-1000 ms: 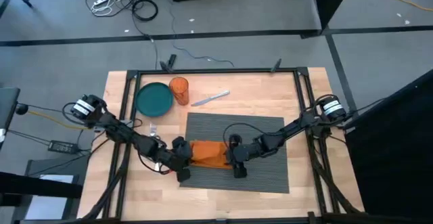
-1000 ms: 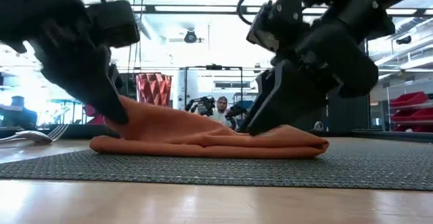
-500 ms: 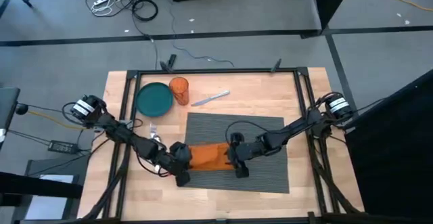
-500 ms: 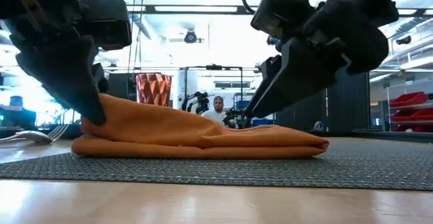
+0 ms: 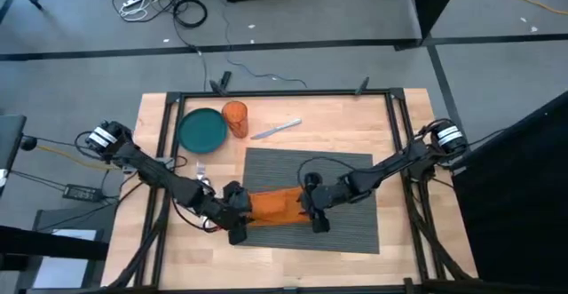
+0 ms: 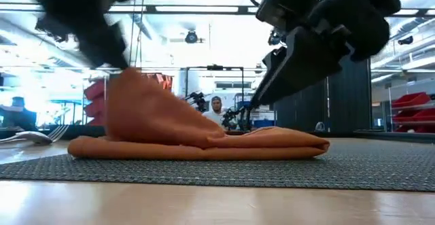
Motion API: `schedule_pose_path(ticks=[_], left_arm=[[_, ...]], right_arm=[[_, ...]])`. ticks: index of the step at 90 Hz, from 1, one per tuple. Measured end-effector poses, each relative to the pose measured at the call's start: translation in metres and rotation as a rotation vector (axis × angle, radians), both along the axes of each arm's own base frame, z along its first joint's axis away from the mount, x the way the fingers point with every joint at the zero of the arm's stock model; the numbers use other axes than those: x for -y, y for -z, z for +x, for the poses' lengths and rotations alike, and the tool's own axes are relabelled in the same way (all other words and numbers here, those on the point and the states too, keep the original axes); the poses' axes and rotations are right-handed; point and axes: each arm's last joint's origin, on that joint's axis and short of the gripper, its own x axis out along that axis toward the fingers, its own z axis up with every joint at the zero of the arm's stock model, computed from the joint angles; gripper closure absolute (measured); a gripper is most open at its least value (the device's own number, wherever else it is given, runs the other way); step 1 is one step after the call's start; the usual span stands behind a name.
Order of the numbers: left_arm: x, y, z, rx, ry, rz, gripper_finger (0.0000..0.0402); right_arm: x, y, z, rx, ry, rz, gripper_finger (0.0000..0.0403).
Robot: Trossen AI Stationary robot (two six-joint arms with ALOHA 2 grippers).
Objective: Set table place
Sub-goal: Fold the orange table napkin on the black placemat
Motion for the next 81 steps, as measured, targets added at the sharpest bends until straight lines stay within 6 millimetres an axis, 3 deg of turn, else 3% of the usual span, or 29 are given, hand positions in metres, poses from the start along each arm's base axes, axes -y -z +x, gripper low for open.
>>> schedule_pose_path(ticks=[6,15,32,59,65,73,81], left_arm=[[-0.001,0.003,0.009,0.057,0.007,0.057,0.0275],[-0.006,0.019,0.011,-0.04,0.011,0.052,0.0275],[0.003,0.027,-0.006,-0.202,0.019,-0.062,0.0275],[0.009,-0.003,-0.017,-0.381,0.047,-0.224,0.0275],[0.01,-0.01,-0.012,-0.317,0.038,-0.163,0.0275],[0.009,-0.019,-0.001,-0.089,-0.022,-0.009,0.0275],[0.006,-0.014,0.015,0.056,-0.012,0.042,0.0275]], right_arm=[[0.003,0.002,0.007,0.043,0.005,0.002,0.0238],[0.009,0.014,0.011,0.02,0.027,-0.002,0.0241],[0.009,0.017,0.009,-0.015,0.02,-0.007,0.0243],[0.01,0.017,0.01,-0.023,-0.003,0.027,0.0241],[0.01,0.017,0.01,-0.023,-0.004,0.028,0.0241],[0.01,0.016,0.01,-0.012,-0.004,0.031,0.0241],[0.009,0.015,0.013,0.025,0.003,0.035,0.0241]])
